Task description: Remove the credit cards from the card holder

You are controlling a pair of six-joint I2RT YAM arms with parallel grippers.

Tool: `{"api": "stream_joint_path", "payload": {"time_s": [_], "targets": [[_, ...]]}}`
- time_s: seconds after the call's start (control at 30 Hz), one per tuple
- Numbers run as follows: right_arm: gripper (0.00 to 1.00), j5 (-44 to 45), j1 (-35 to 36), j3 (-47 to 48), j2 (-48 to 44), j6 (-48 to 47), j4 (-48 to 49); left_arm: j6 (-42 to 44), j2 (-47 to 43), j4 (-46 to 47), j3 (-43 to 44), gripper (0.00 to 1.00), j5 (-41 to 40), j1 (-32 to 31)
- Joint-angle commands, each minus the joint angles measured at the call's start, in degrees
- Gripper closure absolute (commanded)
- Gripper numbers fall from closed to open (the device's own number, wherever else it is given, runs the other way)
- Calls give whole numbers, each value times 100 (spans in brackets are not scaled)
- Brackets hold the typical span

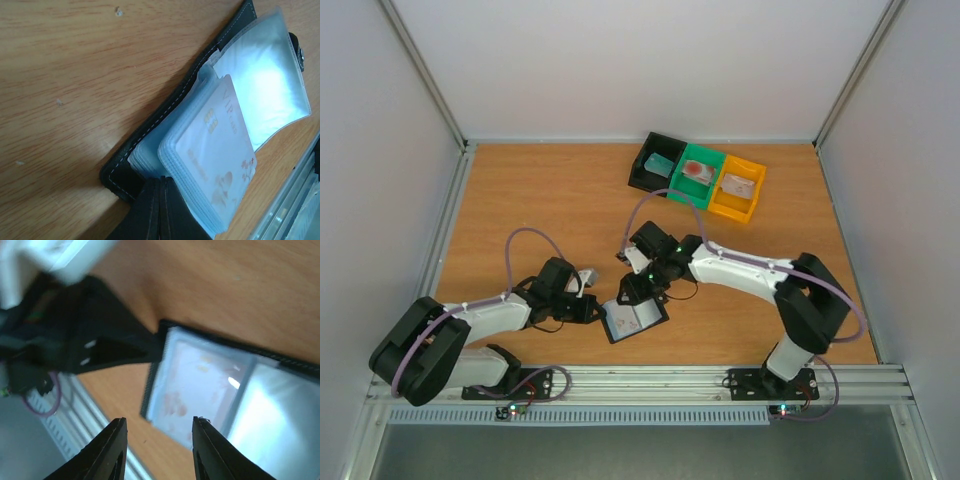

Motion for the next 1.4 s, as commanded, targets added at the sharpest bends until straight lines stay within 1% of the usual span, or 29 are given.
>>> {"api": "stream_joint_path", "payload": {"time_s": [0.0,0.13,0.23,0.3,0.33,0.4,0.47,0.57,0.67,0.7,0.73,0.83,0.9,1.0,1.07,1.2,1.27,1.37], "targets": [[64,-760,-457,-327,693,233,618,56,-83,179,-101,99,-136,-22],[65,-927,-635,-599,997,412,949,65,-109,163,-109,100,-141,-22],[60,-1000,-686,-751,1178,478,1117,66,-114,163,-106,99,-145,-22],[59,-1220,-686,-794,1311,486,1250,65,-94,170,-102,99,-140,-22],[61,-1401,-686,-824,1365,501,1384,65,-84,172,-101,99,-136,-18],[68,-1803,-686,-873,1456,531,1681,65,-70,181,-101,99,-131,-22],[78,-2128,-686,-896,1499,532,1889,65,-66,185,-101,100,-136,-22],[89,-2529,-686,-977,1490,873,2322,59,-60,187,-101,99,-136,-22],[98,-2613,-699,-972,1486,911,2357,65,-65,192,-101,100,-127,-22],[99,-2622,-732,-993,1453,914,2363,65,-79,179,-101,99,-118,-22],[99,-2631,-798,-1049,1381,930,2404,86,-98,155,-89,95,-112,-22],[99,-2590,-1218,-1358,971,894,2449,207,-315,130,-45,75,134,48],[99,-2521,-1432,-1476,613,684,2280,355,-510,219,-18,62,584,160],[99,-2481,-1486,-1415,216,12,1636,558,-741,647,38,41,1283,276],[99,-2328,-1522,-1424,2,-279,1292,520,-777,1047,-11,33,1514,346],[99,-2276,-1742,-1422,-420,-428,1125,301,-764,1783,-154,23,2073,429],[99,-2278,-1798,-1378,-713,-526,1097,226,-769,1970,-190,17,2154,490],[99,-2313,-1816,-1351,-956,-658,1101,134,-764,2089,-278,11,2169,631]]}}
